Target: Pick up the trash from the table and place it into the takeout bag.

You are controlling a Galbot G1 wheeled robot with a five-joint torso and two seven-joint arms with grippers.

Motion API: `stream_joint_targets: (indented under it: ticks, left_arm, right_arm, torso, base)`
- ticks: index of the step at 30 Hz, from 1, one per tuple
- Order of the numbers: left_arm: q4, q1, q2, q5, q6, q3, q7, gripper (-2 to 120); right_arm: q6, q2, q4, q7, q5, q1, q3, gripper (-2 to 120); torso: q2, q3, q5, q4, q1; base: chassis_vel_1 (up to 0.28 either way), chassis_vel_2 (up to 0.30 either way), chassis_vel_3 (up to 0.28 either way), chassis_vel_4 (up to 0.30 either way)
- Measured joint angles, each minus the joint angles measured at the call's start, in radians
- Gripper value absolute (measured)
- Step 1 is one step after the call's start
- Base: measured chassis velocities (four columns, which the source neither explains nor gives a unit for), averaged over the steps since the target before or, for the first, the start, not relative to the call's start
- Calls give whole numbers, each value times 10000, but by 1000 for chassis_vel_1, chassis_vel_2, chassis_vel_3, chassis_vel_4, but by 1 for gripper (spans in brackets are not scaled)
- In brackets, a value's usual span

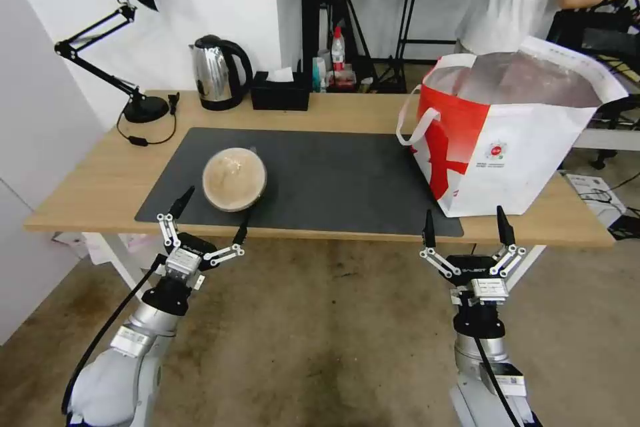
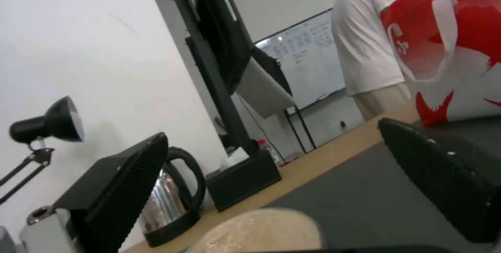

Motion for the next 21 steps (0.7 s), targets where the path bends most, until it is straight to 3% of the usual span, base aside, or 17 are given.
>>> stream_joint_targets:
  ticks: [8,21]
  left_arm:
    - [255,-345,275,-117,154,52,490,100]
    - [690,-615,515,-19,383,3,789,100]
  right_arm:
    - [0,0,0,0,1,0,0,100]
    - [0,0,1,0,1,0,-1,100]
  torso:
    - [0,0,1,0,1]
    - [0,0,0,0,1]
  base:
    - [0,0,0,0]
    - [0,0,0,0]
